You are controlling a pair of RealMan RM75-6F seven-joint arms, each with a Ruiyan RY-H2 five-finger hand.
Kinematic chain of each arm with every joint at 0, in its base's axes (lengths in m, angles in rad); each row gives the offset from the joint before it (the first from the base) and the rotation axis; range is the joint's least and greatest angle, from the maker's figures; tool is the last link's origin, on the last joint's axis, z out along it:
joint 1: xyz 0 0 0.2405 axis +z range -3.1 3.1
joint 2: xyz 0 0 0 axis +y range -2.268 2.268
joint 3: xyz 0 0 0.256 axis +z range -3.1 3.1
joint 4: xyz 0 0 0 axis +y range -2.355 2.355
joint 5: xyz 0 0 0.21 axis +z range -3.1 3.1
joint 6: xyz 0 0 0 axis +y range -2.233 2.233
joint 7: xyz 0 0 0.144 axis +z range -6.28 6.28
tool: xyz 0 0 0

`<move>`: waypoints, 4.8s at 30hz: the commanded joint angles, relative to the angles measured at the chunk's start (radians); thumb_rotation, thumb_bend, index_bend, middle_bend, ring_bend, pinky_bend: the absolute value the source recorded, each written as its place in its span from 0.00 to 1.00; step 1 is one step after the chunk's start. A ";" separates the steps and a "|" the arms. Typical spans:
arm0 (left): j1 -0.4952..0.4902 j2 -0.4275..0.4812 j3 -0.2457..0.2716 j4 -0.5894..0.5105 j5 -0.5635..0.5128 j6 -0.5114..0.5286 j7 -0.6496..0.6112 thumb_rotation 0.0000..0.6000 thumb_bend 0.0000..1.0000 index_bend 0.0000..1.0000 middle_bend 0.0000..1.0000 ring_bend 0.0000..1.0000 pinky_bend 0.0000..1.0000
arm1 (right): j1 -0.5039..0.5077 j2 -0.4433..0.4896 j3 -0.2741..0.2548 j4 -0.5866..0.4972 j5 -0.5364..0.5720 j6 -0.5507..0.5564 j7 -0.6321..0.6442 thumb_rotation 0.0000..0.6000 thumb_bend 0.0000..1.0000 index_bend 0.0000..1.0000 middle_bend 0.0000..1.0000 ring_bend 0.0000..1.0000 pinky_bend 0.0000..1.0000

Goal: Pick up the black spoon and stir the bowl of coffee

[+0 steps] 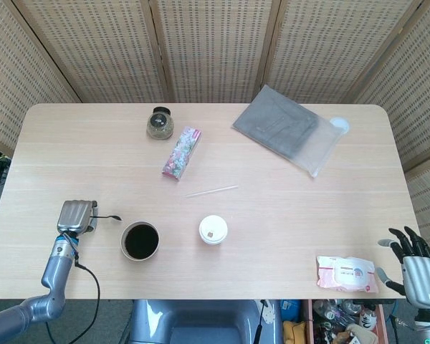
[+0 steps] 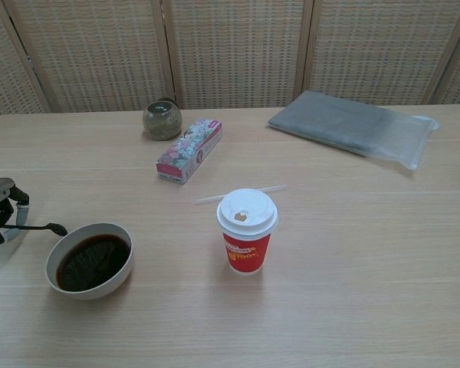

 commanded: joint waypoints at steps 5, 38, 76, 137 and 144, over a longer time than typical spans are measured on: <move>-0.007 0.075 0.003 -0.071 0.069 0.066 0.032 1.00 0.42 0.59 0.79 0.73 0.70 | 0.000 0.000 0.000 -0.001 -0.004 0.004 0.001 1.00 0.38 0.37 0.28 0.11 0.19; -0.054 0.207 0.190 -0.198 0.592 0.243 0.357 1.00 0.42 0.69 0.79 0.73 0.70 | -0.022 0.000 -0.007 -0.003 -0.023 0.050 0.018 1.00 0.38 0.37 0.28 0.11 0.19; -0.118 0.055 0.173 -0.165 0.689 0.101 0.612 1.00 0.42 0.70 0.79 0.73 0.70 | -0.062 -0.022 -0.003 0.081 0.009 0.070 0.106 1.00 0.38 0.37 0.28 0.11 0.19; -0.091 0.079 0.173 -0.148 0.650 0.103 0.565 1.00 0.42 0.72 0.79 0.73 0.70 | -0.067 -0.023 0.006 0.091 0.013 0.059 0.112 1.00 0.38 0.37 0.28 0.11 0.19; -0.084 0.093 0.197 -0.186 0.671 0.108 0.561 1.00 0.42 0.72 0.79 0.73 0.70 | -0.066 -0.024 0.006 0.092 0.009 0.060 0.114 1.00 0.38 0.37 0.28 0.11 0.19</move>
